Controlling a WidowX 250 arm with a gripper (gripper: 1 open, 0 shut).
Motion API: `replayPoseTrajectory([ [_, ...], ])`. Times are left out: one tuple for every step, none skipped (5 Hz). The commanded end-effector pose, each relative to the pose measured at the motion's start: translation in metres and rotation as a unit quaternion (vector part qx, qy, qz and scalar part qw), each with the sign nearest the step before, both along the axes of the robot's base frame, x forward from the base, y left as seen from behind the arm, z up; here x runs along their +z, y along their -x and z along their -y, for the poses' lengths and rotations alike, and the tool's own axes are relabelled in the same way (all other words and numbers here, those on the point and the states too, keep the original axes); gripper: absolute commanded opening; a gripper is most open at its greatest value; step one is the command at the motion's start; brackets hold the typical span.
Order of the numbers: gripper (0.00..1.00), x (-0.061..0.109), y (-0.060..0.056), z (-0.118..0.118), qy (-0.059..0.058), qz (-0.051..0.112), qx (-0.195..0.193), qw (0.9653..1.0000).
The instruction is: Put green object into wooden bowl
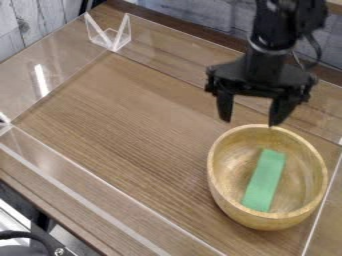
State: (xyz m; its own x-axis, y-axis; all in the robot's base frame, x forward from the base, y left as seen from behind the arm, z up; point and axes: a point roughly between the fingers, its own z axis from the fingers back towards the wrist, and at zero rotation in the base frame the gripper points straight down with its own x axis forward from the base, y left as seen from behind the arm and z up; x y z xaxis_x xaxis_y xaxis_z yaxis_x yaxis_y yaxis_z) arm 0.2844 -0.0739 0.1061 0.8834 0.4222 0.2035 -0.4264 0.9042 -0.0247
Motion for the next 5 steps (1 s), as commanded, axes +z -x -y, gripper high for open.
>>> replayPoseTrajectory([
  [1.0, 0.043, -0.024, -0.02, 0.015, 0.05, 0.034, 0.9981],
  [0.0, 0.029, -0.03, -0.019, 0.01, 0.049, 0.044, 0.9978],
  [0.0, 0.02, -0.035, -0.018, 0.005, 0.046, 0.055, 0.9974],
  [0.0, 0.01, -0.035, -0.021, 0.001, 0.042, 0.059, 0.9974],
  [0.0, 0.004, -0.034, -0.026, -0.002, 0.036, 0.059, 0.9976],
])
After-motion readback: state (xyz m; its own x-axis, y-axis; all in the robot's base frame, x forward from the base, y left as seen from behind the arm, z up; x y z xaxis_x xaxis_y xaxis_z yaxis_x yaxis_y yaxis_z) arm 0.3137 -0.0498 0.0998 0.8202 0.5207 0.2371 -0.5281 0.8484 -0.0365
